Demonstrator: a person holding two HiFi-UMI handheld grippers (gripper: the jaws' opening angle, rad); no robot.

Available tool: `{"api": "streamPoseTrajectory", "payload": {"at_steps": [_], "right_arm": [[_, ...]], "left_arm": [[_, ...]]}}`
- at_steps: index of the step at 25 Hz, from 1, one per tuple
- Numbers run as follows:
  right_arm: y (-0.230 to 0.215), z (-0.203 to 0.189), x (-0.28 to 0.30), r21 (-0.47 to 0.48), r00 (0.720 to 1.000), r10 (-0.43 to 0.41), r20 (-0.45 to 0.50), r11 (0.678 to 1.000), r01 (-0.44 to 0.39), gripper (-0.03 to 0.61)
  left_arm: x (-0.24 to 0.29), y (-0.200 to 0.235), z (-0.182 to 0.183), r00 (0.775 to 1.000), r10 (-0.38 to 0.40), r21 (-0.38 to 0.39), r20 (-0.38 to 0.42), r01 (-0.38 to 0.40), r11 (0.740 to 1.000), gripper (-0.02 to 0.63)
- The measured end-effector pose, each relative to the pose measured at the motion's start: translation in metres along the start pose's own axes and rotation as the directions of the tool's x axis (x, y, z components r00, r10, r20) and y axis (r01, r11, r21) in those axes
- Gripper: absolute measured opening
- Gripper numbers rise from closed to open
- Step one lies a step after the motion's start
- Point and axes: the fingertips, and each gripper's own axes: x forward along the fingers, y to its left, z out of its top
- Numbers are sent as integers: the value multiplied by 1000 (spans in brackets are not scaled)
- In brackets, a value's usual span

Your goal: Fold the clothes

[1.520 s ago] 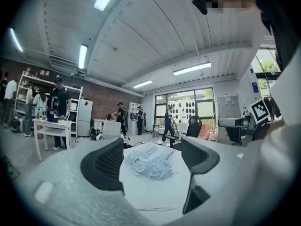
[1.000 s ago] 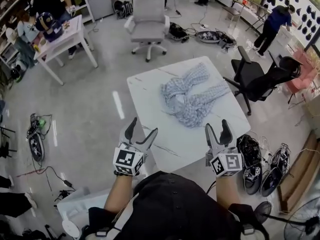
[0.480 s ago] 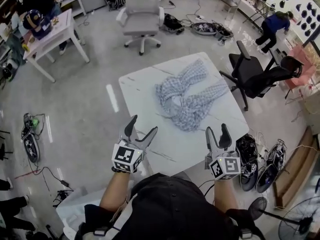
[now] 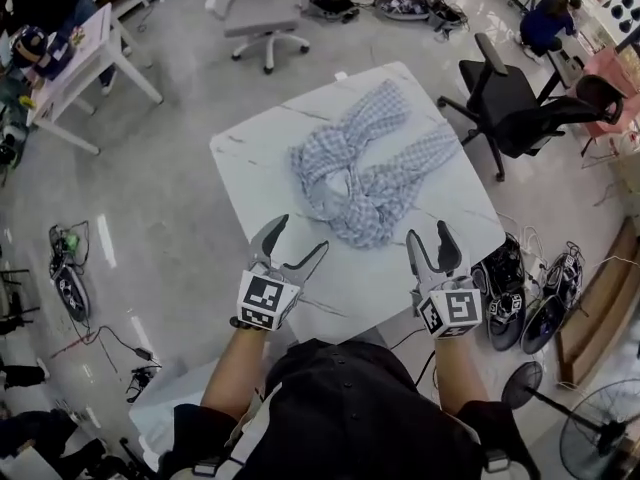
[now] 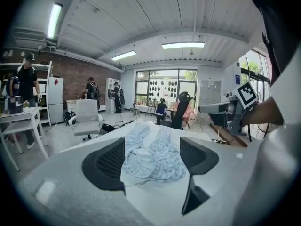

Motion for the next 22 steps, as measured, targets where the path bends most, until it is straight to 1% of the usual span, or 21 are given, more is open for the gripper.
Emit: {"api": "streamPoseTrajectory", "payload": {"at_steps": [3,6,9,12,15,19,22], "right_arm": [[-7,-14,2,9,999,-9,-30,1000,9,252],[-16,-28,0,23,998,-24,-61,999,26,250],[-26,-39,-1,27,996,-38,-84,999,40,244],[-36,-48,-1,29,994,-47,-100,998,50,238],[-45,-55,0,40,993,-49,-110,998,54,225],[-52,-63,4,58,992,-39,-120,997,46,219],[-55,-67,9,68,992,-24,-128,997,33,216]], "left_arm": [[26,-8,-19,997,-50,22,-62,52,998,373],[52,-17,-37,988,-98,23,-117,102,995,371],[75,-21,-52,978,-125,33,-165,132,991,367],[92,-21,-68,969,-135,35,-208,145,989,353],[108,-23,-82,959,-136,35,-250,149,988,324],[124,-29,-103,937,-147,22,-318,162,987,322],[138,-32,-117,921,-157,11,-356,172,985,292]]}}
